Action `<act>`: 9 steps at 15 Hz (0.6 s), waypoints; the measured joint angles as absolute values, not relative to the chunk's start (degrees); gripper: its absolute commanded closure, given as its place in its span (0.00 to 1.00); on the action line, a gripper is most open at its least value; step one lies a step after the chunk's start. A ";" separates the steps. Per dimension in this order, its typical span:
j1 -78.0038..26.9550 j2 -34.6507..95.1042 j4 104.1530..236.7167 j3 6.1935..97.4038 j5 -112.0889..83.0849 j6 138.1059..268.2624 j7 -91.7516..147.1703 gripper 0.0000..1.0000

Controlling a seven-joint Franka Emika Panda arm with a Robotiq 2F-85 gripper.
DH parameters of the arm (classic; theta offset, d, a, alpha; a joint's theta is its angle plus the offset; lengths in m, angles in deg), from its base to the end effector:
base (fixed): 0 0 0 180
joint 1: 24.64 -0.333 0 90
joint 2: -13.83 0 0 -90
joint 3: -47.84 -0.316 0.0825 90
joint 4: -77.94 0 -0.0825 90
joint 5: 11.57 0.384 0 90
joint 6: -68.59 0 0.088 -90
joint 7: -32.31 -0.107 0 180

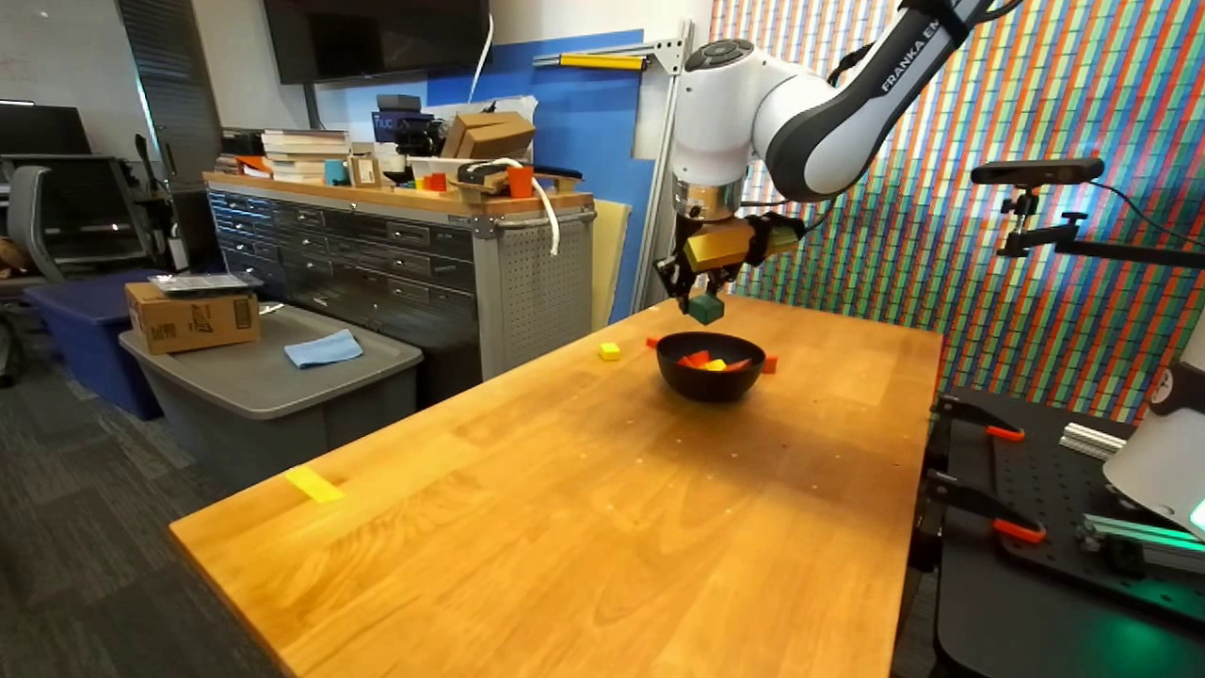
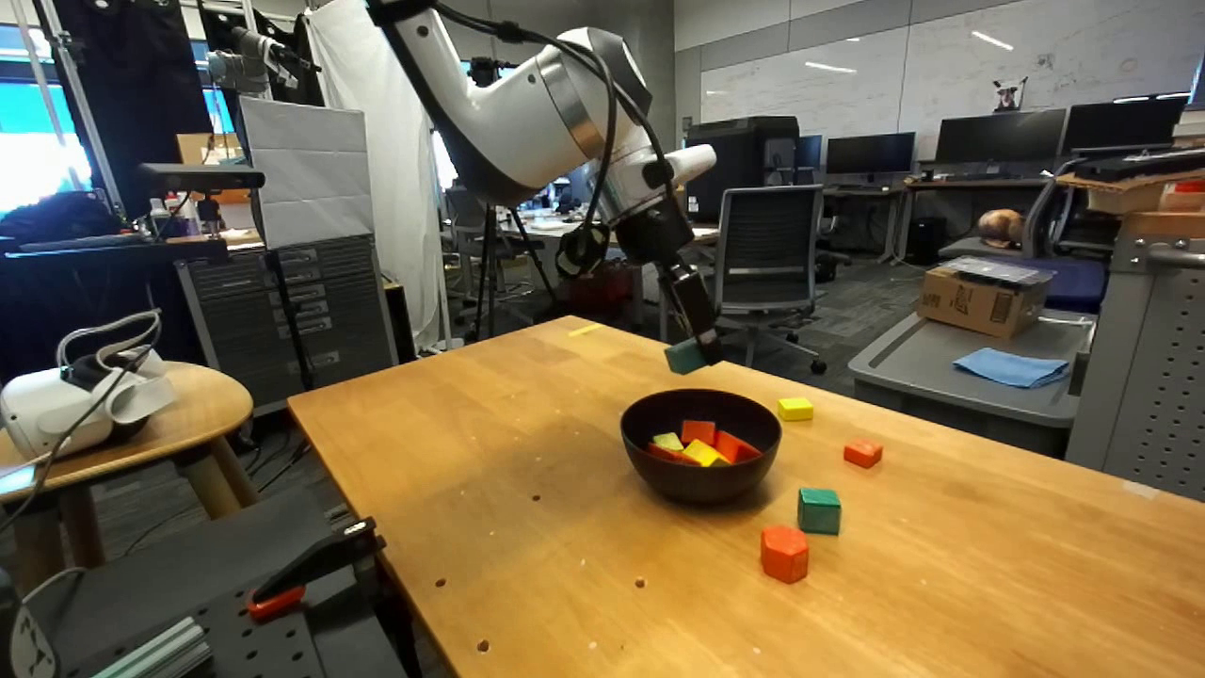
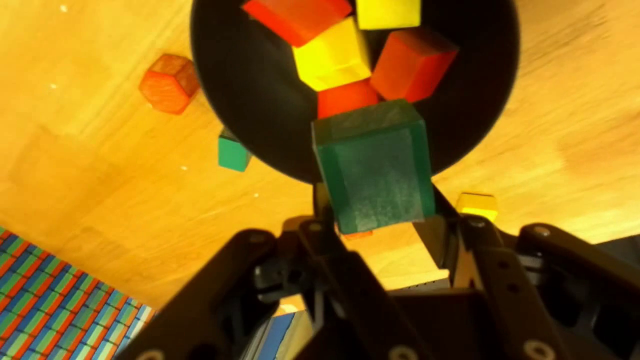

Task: Pick up all the toy blocks from the table and put them in the bowl

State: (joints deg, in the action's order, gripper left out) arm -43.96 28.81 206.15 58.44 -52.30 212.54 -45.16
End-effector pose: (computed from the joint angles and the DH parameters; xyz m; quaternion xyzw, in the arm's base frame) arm 0.5386 0.0876 0.2541 0.9283 -0.2927 0.1584 0.1660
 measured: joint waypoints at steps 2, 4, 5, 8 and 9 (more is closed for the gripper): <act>-40.84 28.84 206.78 56.98 -52.57 212.63 -42.59 0.30; -38.52 28.87 207.25 55.47 -52.56 213.08 -40.51 0.17; -37.67 28.87 207.43 54.68 -52.28 213.39 -39.56 0.08; -36.83 29.00 207.53 53.54 -51.97 213.70 -38.49 0.00; -36.83 29.11 207.53 53.53 -51.98 213.70 -38.49 0.02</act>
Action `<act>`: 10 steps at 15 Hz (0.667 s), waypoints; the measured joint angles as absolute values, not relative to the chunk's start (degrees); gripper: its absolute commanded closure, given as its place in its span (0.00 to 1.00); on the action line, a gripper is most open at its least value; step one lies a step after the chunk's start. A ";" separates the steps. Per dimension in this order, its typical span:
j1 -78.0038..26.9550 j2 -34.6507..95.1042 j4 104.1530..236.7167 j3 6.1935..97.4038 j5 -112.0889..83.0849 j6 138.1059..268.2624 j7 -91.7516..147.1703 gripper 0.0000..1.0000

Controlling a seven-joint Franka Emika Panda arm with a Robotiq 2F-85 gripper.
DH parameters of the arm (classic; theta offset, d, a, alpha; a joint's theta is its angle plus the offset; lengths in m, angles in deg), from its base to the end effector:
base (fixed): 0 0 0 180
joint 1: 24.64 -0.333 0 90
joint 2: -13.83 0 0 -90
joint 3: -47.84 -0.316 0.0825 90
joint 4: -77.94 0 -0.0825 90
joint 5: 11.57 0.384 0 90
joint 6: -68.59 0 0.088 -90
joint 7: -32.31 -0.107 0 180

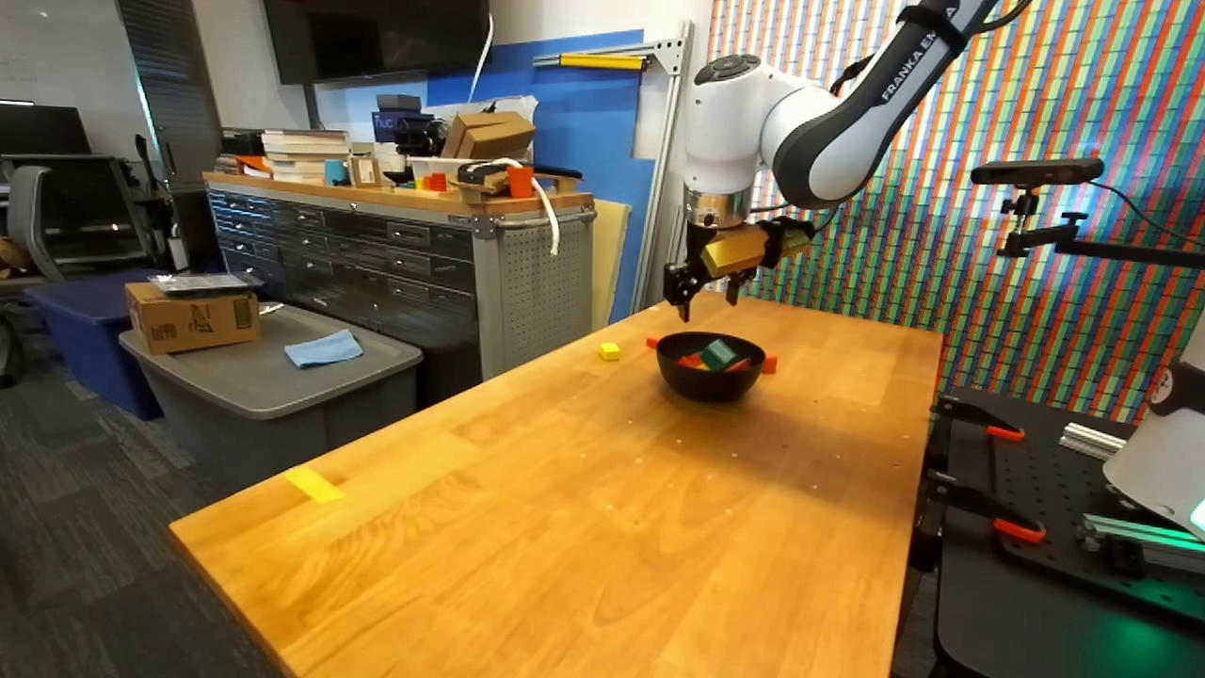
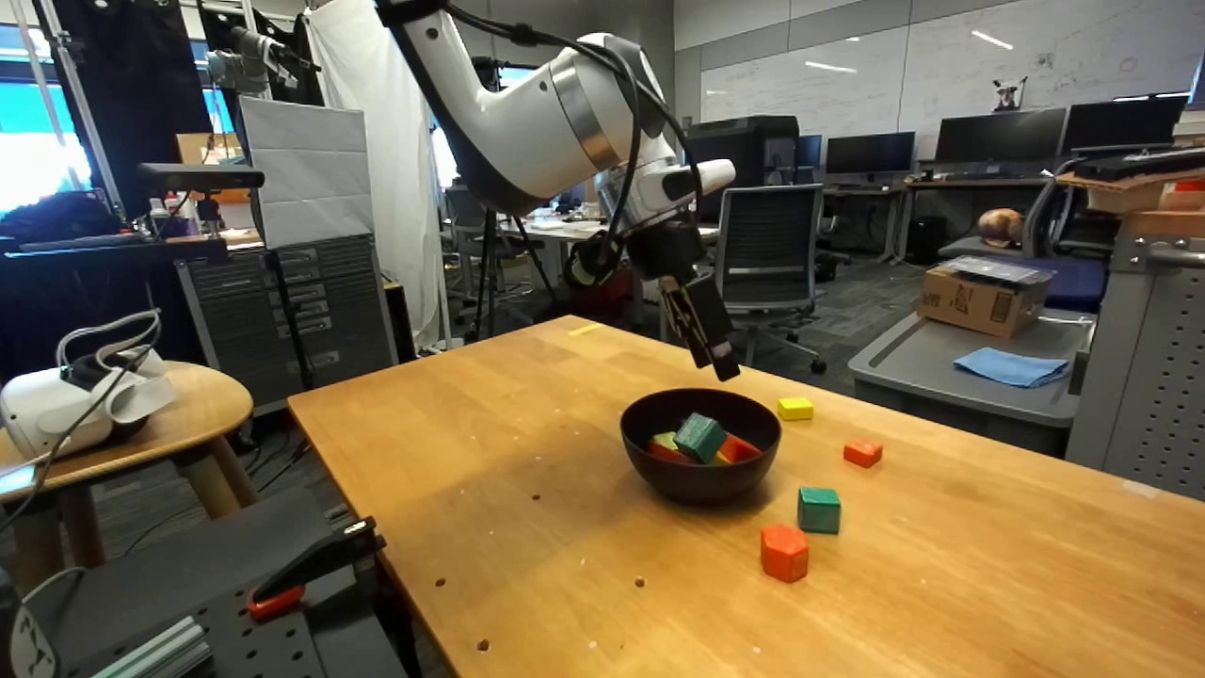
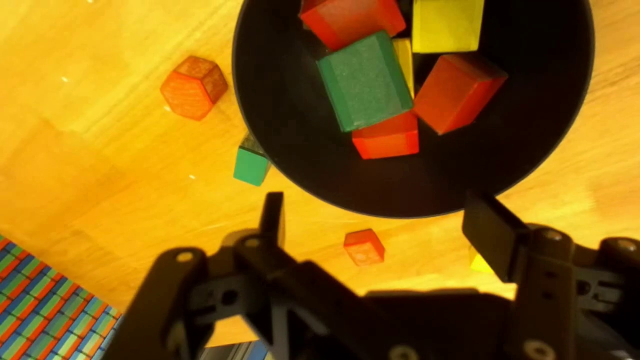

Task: Pick up all the toy blocks from the table and put them in the bowl

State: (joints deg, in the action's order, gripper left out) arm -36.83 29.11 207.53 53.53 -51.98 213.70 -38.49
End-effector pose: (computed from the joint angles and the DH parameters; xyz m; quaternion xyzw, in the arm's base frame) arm 0.5335 0.0674 0.2419 0.9432 -0.2569 0.1309 0.1649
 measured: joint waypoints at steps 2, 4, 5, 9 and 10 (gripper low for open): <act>-36.83 29.22 207.63 53.45 -52.22 213.67 -38.36 0.00; -36.77 28.54 208.43 53.06 -52.26 213.67 -36.74 0.00; -36.56 27.67 209.40 52.78 -52.25 214.16 -35.14 0.00; -33.13 21.42 217.76 52.21 -51.45 224.28 -25.08 0.00; -31.82 20.14 220.29 52.32 -49.80 228.13 -21.72 0.00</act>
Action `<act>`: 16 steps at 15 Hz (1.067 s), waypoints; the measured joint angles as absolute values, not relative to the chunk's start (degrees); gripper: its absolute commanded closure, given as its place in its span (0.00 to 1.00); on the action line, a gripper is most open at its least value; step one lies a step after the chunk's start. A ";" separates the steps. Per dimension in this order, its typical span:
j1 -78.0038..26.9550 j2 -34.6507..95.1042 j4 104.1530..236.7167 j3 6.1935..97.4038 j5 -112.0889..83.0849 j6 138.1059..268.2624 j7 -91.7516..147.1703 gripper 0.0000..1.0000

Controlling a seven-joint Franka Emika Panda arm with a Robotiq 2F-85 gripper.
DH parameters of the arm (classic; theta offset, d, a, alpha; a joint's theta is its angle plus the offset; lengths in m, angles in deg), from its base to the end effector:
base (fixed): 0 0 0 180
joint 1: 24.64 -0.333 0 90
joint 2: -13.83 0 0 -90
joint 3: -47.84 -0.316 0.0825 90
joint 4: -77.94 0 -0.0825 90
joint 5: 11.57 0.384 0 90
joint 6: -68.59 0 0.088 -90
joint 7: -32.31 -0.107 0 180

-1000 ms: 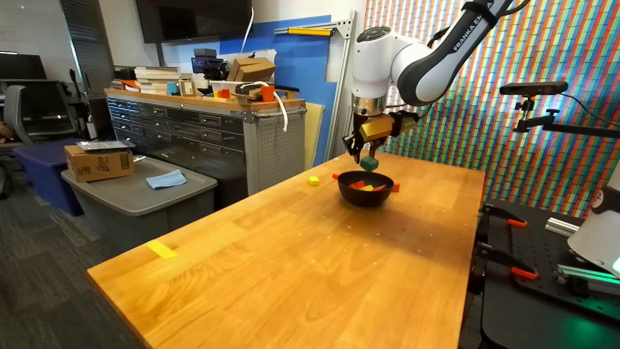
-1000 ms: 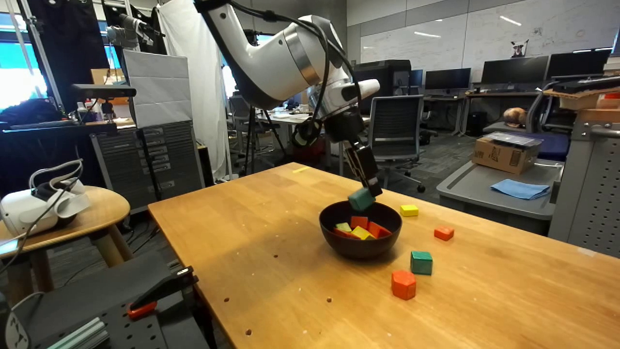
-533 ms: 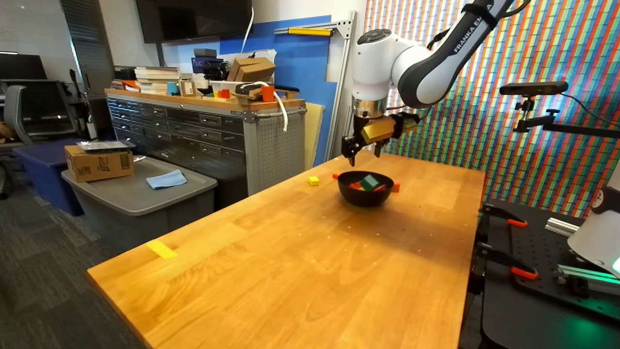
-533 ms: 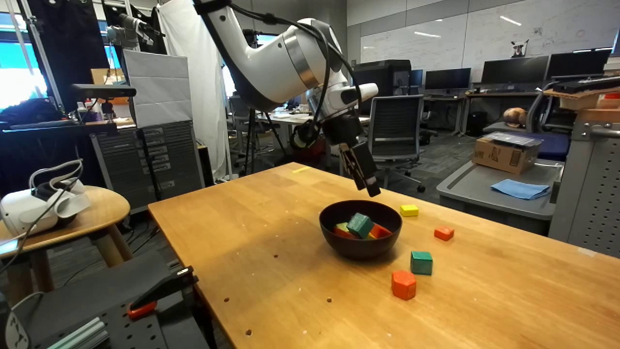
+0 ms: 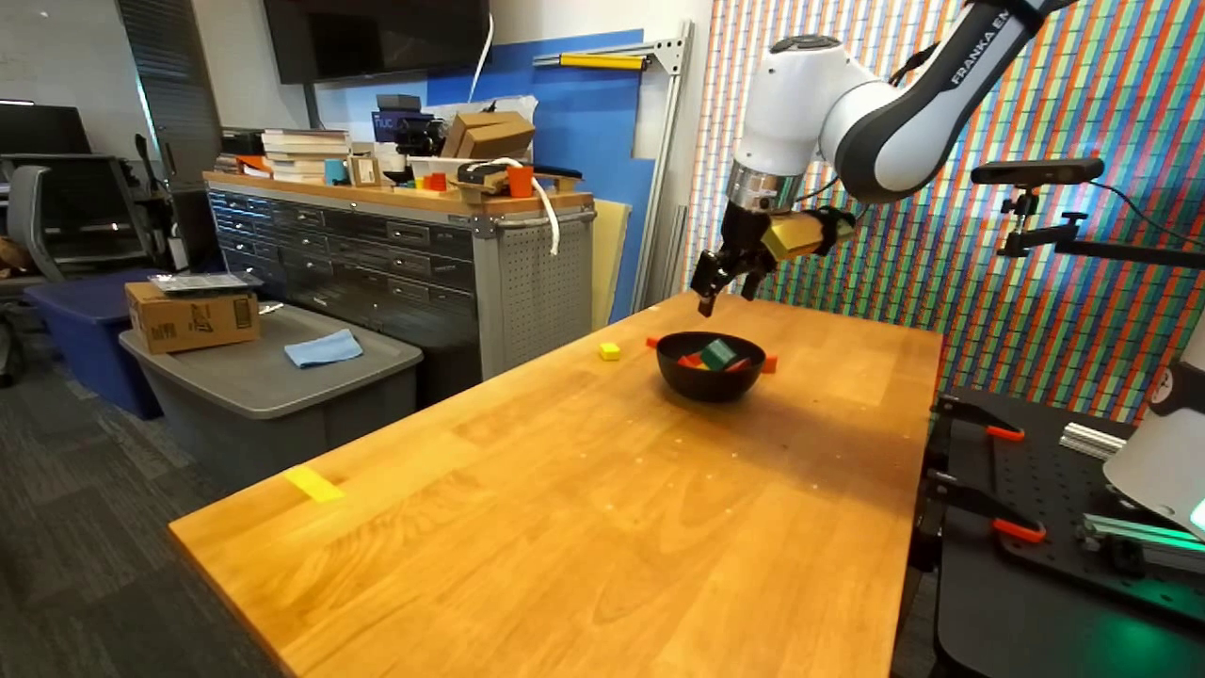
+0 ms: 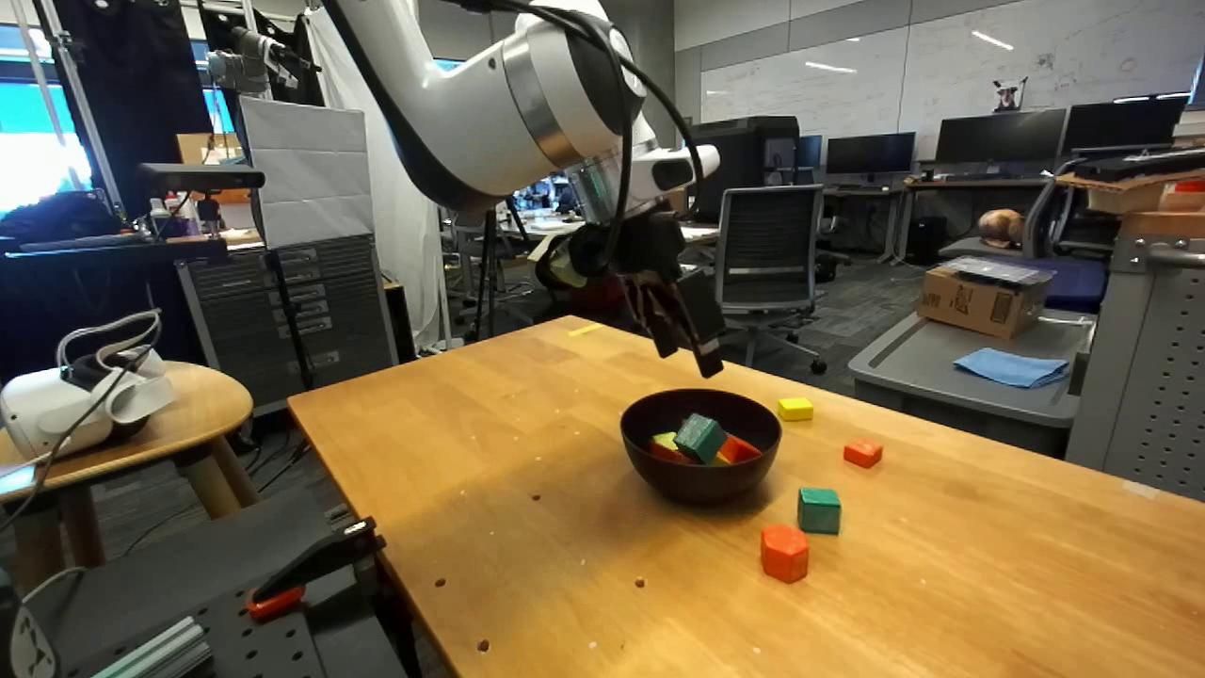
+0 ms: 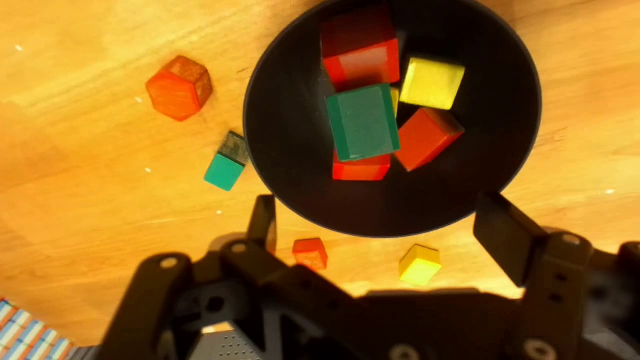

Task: Pick up all the toy blocks from the table and put them in the bowl

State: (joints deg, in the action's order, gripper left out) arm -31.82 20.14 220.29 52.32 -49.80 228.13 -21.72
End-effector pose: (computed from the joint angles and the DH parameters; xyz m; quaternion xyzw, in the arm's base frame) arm 0.4835 0.0503 0.2594 0.9750 -0.1410 0.1478 0.0874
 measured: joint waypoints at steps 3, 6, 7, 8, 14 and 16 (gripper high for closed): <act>-29.68 18.68 223.78 52.41 -47.95 232.53 -17.31 0.00; -29.67 18.63 223.94 52.33 -47.89 232.82 -17.12 0.00; -29.67 18.63 223.94 52.33 -47.89 232.89 -17.09 0.00; -29.67 18.68 223.87 52.36 -48.31 232.80 -17.38 0.00; -29.64 20.08 218.45 52.57 -49.05 232.19 -15.78 0.00; -29.63 22.51 213.03 52.56 -48.65 231.68 -11.79 0.00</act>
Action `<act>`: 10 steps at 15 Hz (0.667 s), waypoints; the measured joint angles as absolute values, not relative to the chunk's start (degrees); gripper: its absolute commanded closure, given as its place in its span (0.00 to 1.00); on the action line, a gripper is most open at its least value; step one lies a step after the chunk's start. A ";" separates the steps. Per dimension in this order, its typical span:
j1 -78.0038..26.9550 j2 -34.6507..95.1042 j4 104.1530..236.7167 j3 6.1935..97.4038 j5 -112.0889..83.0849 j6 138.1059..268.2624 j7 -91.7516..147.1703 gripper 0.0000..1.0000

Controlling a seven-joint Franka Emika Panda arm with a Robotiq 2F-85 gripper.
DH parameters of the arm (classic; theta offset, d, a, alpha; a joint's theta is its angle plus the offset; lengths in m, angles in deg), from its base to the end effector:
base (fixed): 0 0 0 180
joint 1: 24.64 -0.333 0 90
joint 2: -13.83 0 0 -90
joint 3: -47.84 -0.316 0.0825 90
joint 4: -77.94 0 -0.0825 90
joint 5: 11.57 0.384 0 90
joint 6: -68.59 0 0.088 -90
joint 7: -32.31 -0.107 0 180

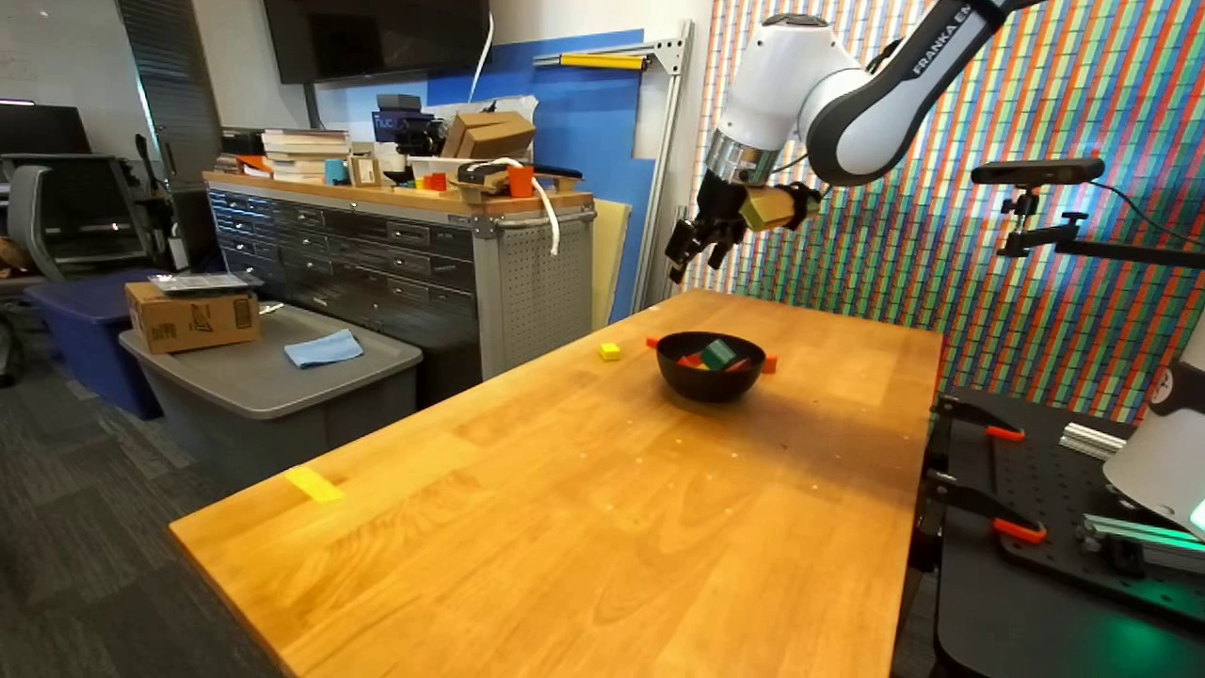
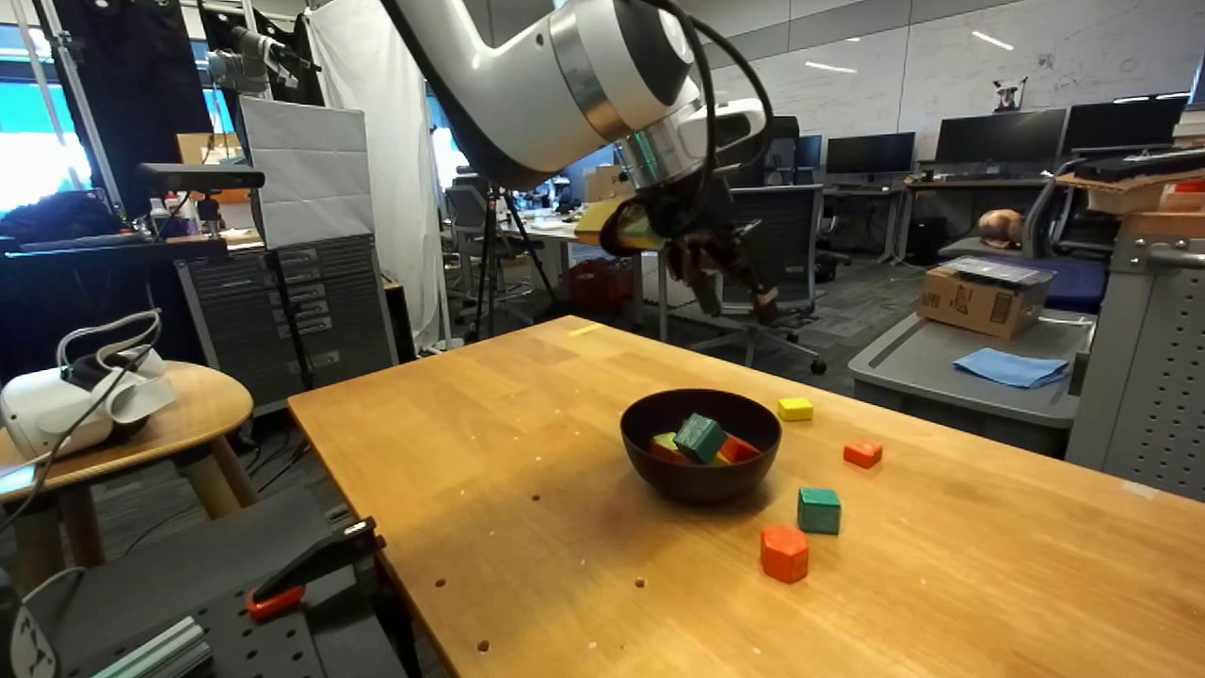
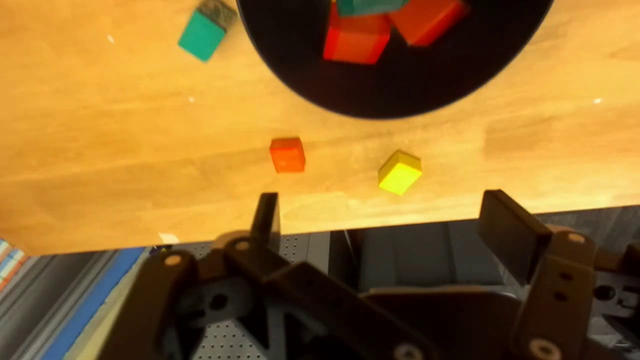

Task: Pick up all the toy blocks from the table and put them in the bowl

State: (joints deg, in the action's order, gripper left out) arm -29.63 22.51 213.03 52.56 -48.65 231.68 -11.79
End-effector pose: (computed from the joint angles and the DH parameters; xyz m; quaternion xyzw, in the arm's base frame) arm 0.5324 0.0345 0.2936 0.9728 -0.0833 0.2019 0.0775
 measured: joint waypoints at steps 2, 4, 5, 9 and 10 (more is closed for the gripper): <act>-29.42 26.06 206.95 52.25 -46.71 231.30 -5.65 0.00; -28.87 30.17 200.93 51.39 -43.22 231.01 1.90 0.00; -28.09 32.30 198.08 50.31 -40.90 230.95 6.19 0.00; -21.24 40.14 187.96 41.05 -31.97 225.40 22.29 0.00; -19.91 41.78 185.55 39.41 -30.08 222.71 25.89 0.00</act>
